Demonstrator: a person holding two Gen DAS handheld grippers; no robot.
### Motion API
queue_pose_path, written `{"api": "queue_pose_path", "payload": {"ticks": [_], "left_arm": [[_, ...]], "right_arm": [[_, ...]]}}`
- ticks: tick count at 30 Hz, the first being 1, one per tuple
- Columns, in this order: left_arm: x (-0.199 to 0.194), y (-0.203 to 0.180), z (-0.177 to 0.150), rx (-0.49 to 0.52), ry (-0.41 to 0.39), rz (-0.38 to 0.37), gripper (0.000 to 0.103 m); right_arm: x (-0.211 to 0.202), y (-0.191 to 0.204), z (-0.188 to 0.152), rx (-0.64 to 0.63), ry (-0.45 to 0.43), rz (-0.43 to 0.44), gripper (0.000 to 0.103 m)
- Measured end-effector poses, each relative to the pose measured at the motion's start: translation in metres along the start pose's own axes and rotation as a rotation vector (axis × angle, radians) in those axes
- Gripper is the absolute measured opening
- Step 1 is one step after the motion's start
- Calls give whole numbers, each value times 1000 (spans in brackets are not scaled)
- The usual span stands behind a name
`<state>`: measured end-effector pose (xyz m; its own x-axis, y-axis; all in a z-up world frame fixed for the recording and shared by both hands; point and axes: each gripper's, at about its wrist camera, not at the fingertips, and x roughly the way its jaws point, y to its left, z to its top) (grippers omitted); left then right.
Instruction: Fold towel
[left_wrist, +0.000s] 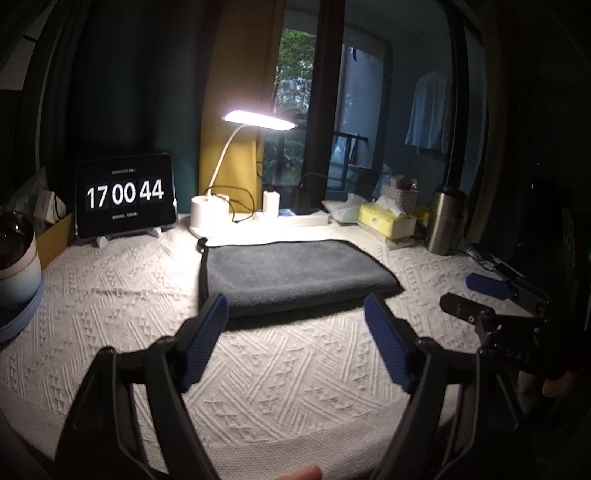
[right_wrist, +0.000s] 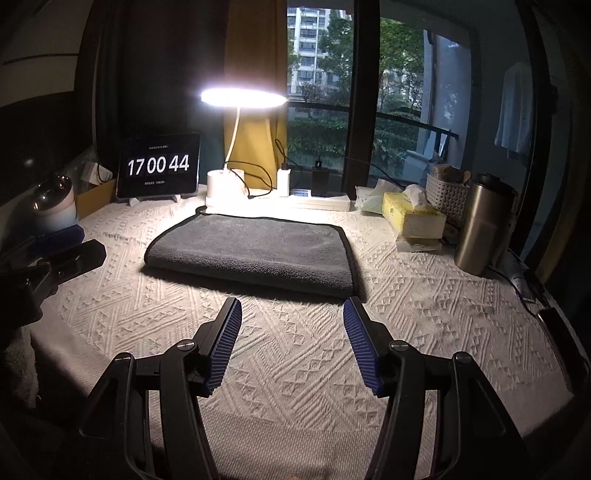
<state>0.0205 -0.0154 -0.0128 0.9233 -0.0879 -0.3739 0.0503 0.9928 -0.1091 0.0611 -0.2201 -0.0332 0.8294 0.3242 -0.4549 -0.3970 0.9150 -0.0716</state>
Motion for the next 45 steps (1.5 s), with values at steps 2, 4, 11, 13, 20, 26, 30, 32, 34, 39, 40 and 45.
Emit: {"api": "queue_pose_path", "payload": {"ticks": [2, 4, 11, 13, 20, 26, 30, 32, 34, 39, 40, 45], "left_arm": [[-6, -2, 2, 2, -15, -7, 78], [-12, -4, 4, 0, -28, -14, 78], [-37, -5, 16, -9, -105, -11, 78], [-44, -5, 19, -11, -124, -17, 78], [-60, -8, 27, 9, -173, 9, 92], [-58, -5, 27, 8, -167, 32, 92], [-57, -4, 26, 2, -162, 35, 92], [-57, -4, 25, 0, -162, 36, 92], [-57, -5, 24, -2, -160, 36, 92], [-56, -4, 23, -7, -151, 37, 92], [-56, -4, 23, -7, -150, 36, 92], [-54, -3, 22, -11, -142, 33, 92]], "right_arm": [[-6, 0, 0, 4, -9, -4, 61], [-15, -1, 0, 8, -25, -10, 61], [-44, -2, 6, 15, -77, -38, 61], [-52, -2, 7, 15, -93, -43, 61], [-69, -1, 12, 17, -131, -46, 61], [-69, 3, 13, 10, -127, -35, 61], [-67, 3, 13, 11, -126, -34, 61], [-67, 4, 13, 10, -124, -32, 61], [-66, 5, 13, 9, -122, -30, 61], [-65, 5, 13, 8, -120, -29, 61], [-65, 6, 13, 8, -119, -29, 61], [-63, 5, 11, 10, -115, -27, 61]]}}
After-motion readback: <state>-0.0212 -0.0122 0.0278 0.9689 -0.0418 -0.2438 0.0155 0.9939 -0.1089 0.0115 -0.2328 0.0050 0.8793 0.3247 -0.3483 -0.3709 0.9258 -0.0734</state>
